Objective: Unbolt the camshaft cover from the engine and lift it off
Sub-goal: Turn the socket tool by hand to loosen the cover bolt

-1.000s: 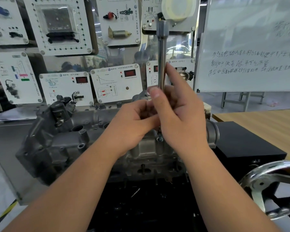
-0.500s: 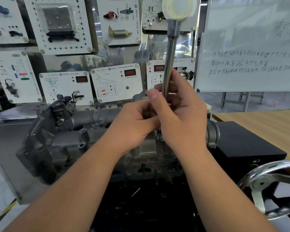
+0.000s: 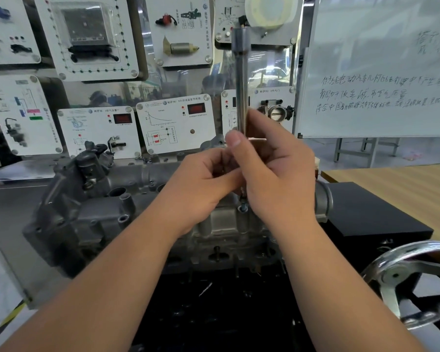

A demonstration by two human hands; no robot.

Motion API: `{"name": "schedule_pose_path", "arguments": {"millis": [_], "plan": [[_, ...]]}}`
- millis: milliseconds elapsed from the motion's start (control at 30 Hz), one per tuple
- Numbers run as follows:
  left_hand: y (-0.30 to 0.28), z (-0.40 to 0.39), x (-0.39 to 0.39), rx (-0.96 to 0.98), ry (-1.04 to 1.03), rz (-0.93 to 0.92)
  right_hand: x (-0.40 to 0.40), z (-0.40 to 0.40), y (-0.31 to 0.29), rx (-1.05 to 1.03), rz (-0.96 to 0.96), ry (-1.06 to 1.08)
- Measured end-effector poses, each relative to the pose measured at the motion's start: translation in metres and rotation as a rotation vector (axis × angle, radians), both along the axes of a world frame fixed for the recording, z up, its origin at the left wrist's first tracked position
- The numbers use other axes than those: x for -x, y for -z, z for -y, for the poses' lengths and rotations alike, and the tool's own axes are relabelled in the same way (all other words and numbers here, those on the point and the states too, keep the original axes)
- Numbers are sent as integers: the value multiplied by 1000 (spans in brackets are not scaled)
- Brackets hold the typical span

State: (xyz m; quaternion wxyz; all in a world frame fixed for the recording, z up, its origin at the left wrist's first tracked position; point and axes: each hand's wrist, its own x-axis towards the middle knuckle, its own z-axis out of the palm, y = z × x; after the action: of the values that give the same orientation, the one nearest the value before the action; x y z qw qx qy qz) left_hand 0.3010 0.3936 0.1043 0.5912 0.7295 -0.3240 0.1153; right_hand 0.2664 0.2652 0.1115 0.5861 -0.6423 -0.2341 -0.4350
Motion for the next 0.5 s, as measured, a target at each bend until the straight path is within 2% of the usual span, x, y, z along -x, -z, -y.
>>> {"name": "schedule_pose_path", "arguments": {"millis": [100,333,500], "plan": [[0,0,0,-18,-27,3,-1,-3,4,-62,5,23],[-3,1,5,-11,138,-54,-3,-1,6,-50,28,36],[-2,2,3,-76,-12,43,0,0,1,-5,11,41]]}}
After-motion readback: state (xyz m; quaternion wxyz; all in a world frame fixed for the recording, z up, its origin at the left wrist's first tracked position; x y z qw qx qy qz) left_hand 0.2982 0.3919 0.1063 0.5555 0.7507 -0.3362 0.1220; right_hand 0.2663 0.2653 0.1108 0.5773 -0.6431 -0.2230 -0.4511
